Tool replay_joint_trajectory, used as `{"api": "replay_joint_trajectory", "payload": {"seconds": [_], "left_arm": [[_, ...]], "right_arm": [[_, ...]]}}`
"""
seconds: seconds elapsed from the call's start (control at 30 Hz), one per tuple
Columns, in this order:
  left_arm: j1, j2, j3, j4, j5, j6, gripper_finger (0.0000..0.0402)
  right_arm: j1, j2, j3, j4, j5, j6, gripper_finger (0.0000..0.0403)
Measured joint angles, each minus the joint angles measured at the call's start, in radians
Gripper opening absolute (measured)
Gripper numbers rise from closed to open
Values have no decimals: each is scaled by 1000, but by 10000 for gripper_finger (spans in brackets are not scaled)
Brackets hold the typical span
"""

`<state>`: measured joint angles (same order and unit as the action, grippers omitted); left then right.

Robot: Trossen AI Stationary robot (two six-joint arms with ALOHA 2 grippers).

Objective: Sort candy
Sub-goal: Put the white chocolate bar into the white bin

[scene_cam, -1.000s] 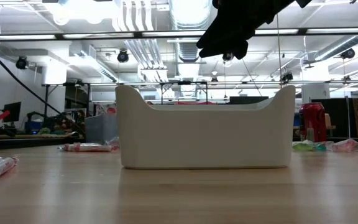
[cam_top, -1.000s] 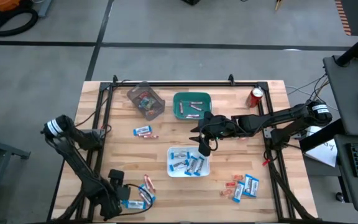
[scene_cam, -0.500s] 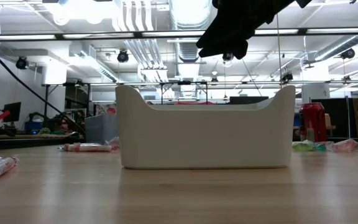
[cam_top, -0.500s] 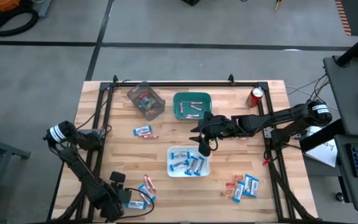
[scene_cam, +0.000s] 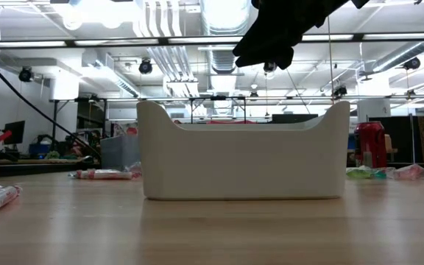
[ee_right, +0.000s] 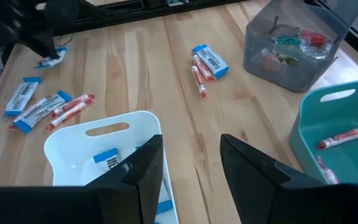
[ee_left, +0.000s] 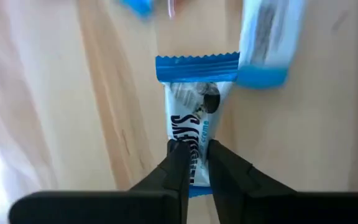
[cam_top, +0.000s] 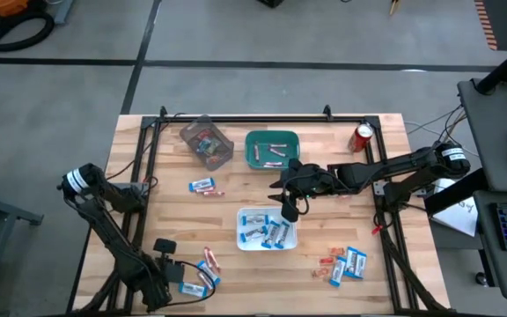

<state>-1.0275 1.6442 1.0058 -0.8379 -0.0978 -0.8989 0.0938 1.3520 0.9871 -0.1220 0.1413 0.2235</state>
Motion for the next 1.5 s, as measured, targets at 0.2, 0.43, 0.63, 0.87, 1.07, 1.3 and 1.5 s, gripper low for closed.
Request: {"api": "replay_joint_trajectory", "payload": {"seconds": [0.2,0.43,0.63,0.87,1.07,1.3,1.5], "left_arm": [[5,-92,27,-19,-268,0,35],[79,-184,43,-70,-705,39,36],[129,-210,39,-69,-545,103,37],[104,-144,30,21,-517,-49,43],[53,-34,13,135,-516,-173,96],[6,114,13,184,-549,-239,165],[3,228,13,175,-524,-318,194]], "right_arm": [[16,0,-1,16,0,-10,153],[47,57,-19,255,-3,-24,153],[52,110,-14,250,-2,2,153],[62,152,-14,237,-3,8,153],[66,151,-14,237,-3,1,153],[68,150,-14,238,-3,2,153],[68,149,-14,239,-3,3,153]]}}
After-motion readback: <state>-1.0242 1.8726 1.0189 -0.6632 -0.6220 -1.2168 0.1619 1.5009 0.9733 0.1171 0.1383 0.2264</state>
